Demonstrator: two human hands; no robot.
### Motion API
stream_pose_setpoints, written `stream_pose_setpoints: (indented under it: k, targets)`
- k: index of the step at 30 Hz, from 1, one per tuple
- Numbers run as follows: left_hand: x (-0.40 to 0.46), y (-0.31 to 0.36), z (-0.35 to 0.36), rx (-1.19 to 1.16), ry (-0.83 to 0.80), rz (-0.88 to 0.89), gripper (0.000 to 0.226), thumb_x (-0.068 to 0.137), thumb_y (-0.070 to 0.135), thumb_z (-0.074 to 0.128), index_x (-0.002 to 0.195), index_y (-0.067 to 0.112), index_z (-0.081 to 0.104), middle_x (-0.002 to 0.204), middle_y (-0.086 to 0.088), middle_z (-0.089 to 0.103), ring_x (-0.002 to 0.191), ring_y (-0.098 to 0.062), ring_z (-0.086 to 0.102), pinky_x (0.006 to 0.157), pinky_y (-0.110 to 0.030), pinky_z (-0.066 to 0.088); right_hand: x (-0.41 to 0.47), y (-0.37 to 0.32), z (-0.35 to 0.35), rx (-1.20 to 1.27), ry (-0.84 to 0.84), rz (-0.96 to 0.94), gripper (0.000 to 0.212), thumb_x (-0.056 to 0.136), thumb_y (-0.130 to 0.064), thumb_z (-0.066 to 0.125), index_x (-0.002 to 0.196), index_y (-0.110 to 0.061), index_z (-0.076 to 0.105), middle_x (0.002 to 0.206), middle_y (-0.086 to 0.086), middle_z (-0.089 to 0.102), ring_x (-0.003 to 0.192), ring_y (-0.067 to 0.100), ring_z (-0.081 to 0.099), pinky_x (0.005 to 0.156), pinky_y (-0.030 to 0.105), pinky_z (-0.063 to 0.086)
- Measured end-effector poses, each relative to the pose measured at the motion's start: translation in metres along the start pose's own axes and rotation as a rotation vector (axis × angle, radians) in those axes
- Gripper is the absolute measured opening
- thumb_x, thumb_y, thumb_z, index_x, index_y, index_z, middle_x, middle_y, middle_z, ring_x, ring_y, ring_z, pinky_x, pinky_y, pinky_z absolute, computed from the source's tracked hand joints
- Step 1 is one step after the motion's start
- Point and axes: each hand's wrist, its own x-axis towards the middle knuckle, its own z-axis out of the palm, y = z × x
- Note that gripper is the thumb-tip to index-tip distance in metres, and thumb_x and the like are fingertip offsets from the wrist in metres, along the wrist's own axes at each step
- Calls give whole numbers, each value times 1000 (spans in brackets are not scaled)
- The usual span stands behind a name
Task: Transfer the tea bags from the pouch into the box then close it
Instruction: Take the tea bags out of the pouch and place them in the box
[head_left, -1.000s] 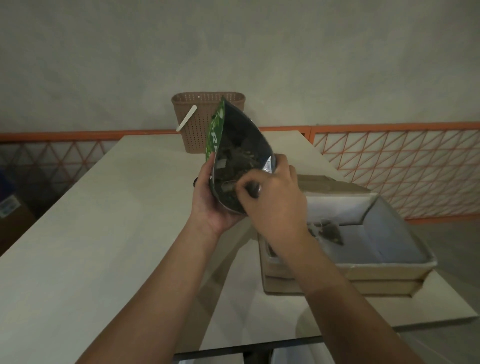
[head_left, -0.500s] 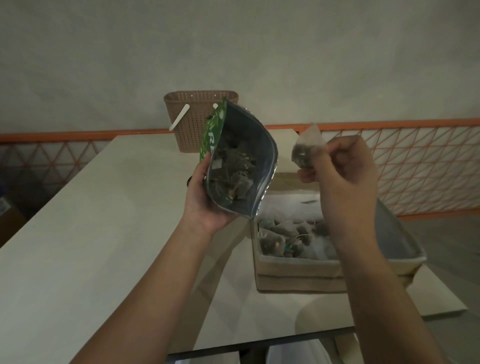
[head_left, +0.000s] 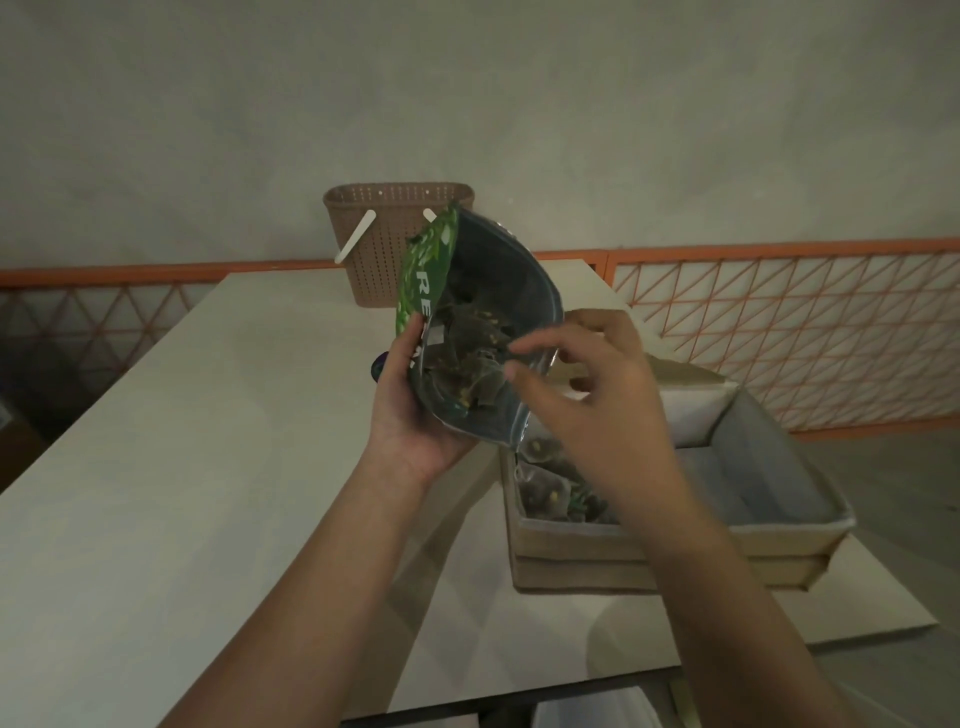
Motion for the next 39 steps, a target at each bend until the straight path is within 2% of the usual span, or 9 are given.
stream_pose_setpoints:
  k: [5,10,16,20,23,26,28,33,39]
  targets:
    - [-3,-3,0,-3,57,13,63,93,62,54,133,15,68,140,-17,63,129,-34,57,102,-47,49,-1,-10,21,-546,-29,12,46,82,-48,70,126,-35,61,123,5,45,112,25,50,86,38,51]
    - [-7,-5,-1,36,62,15,65,80,61,61,122,13,75,136,-20,65,134,-37,54,115,-49,40,-4,-10,32,-665,-7,29,23,88,-44,64,105,-30,69,122,4,47,111,23,50,78,39,56]
    - [-8,-2,0,20,32,15,65,92,62,53,134,15,68,138,-20,64,129,-37,58,101,-47,49,-4,1,21,-325,100,-40,5,81,-27,72,81,-24,68,97,-4,55,89,15,55,62,23,46]
    - [-5,1,-1,23,4,15,67,93,66,51,140,19,63,142,-16,61,125,-35,59,95,-45,54,-2,-8,-2,137,165,41,10,84,-19,70,80,-20,61,95,-8,64,92,9,63,78,26,52]
    - [-3,4,-1,19,-28,10,63,95,65,47,135,20,65,135,-12,66,114,-33,66,89,-42,58,-1,-12,-21,414,217,85,9,90,-12,65,85,-12,57,88,4,68,83,15,68,73,34,58]
    - [-3,5,1,31,-65,25,60,91,64,52,126,18,69,123,-12,71,103,-32,71,83,-41,61,2,-4,-32,403,266,109,12,85,-11,64,80,-15,54,77,18,61,77,39,62,69,52,54]
    - [-4,5,2,44,-70,35,61,84,61,59,122,16,72,122,-12,71,101,-32,72,81,-41,62,3,4,-34,403,237,148,12,79,-12,64,78,-18,53,77,22,60,78,46,59,65,52,53]
    - [-2,3,1,43,-17,23,59,93,65,52,117,16,74,118,-13,73,95,-33,74,77,-42,61,4,20,-32,179,60,222,12,84,-7,66,83,-17,60,78,7,66,72,27,64,61,32,52]
    - [-5,2,0,47,5,8,61,92,67,54,122,18,73,125,-14,70,102,-34,71,82,-43,60,5,23,-30,209,2,240,12,87,-11,70,84,-21,63,80,1,68,73,24,67,69,42,58]
